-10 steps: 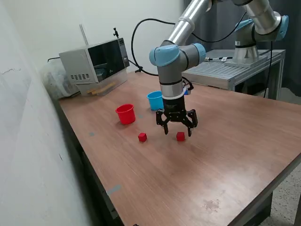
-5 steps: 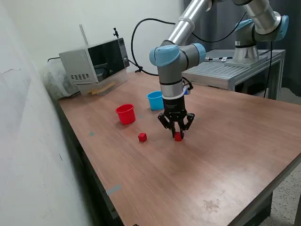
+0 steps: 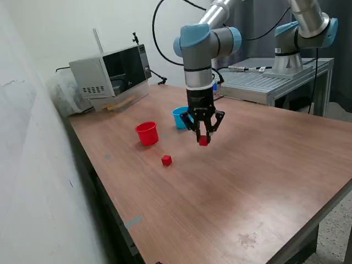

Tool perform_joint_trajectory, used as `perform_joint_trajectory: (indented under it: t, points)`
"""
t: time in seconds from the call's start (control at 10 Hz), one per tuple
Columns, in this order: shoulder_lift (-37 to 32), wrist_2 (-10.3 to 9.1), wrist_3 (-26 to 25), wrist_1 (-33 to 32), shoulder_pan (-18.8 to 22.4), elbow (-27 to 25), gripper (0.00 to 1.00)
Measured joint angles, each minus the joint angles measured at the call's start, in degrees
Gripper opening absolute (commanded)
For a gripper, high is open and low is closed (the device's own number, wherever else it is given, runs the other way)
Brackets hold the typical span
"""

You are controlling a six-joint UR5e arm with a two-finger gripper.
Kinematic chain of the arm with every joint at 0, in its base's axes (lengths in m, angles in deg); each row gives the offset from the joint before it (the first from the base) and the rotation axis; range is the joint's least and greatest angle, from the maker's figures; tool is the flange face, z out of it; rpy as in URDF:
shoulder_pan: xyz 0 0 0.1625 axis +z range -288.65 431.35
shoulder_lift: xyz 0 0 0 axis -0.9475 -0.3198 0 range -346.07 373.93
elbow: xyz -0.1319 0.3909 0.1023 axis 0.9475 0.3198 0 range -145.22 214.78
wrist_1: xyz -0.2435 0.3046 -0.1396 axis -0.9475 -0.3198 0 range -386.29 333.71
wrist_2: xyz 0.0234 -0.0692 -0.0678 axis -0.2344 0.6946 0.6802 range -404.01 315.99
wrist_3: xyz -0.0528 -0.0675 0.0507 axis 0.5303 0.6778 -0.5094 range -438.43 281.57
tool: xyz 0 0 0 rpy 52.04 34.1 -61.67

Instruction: Place red objects in the red bin, and blue objects in the blue bin.

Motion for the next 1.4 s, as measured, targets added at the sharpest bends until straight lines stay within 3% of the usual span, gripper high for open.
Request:
perform_joint_trajectory:
  t: [0.3,0.7,1.4]
  points:
    - [-5.57,2.47,-0.31,4.4,-3.07,-0.53,0.0]
    - [-6.77,2.95,-3.26,6.54,-10.26,1.79,0.0]
    - [0.37,2.66,-19.21,-4.22,-18.94,6.11,0.0]
